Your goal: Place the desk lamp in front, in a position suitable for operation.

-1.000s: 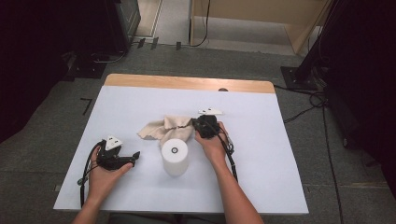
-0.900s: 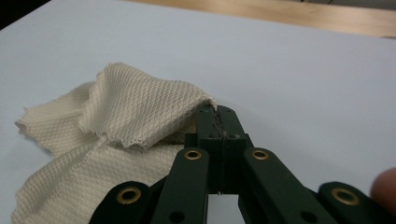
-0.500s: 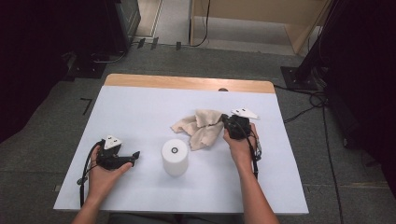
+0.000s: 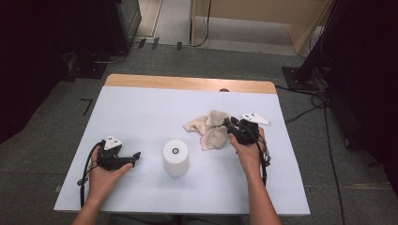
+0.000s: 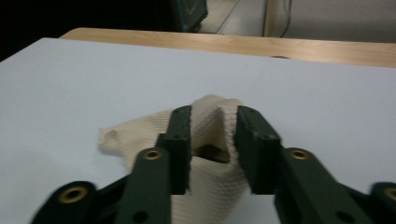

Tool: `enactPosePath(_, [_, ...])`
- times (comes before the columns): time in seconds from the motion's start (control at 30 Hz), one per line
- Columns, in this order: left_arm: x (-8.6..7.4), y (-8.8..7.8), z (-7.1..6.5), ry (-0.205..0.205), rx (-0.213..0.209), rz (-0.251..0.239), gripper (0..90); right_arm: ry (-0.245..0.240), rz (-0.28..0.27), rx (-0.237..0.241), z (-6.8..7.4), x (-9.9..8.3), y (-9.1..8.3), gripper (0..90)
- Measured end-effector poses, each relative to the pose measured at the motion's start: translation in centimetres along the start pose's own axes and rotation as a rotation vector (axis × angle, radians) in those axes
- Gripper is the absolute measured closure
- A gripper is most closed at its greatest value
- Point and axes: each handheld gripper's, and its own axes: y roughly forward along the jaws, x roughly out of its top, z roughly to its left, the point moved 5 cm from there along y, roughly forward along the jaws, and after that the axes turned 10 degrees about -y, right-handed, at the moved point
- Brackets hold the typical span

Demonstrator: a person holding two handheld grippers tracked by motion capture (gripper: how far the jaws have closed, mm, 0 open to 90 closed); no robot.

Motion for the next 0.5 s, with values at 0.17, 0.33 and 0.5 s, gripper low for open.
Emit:
enactPosePath(0.17, [0.0,0.0,0.0,0.002,0.000,0.001,13.1,-0.048,0.048,0.021,1.8,-0.3,1.4,37.3])
enactPosePath(0.33, [0.0,0.0,0.0,0.004,0.002,0.002,13.1,-0.064,0.162,-0.065,2.0,-1.5,3.7,13.7])
enactPosePath(0.5, [0.0,0.0,0.0,0.003,0.000,0.001,12.9,-0.068,0.219,-0.136,1.6,-2.6,5.2,13.2])
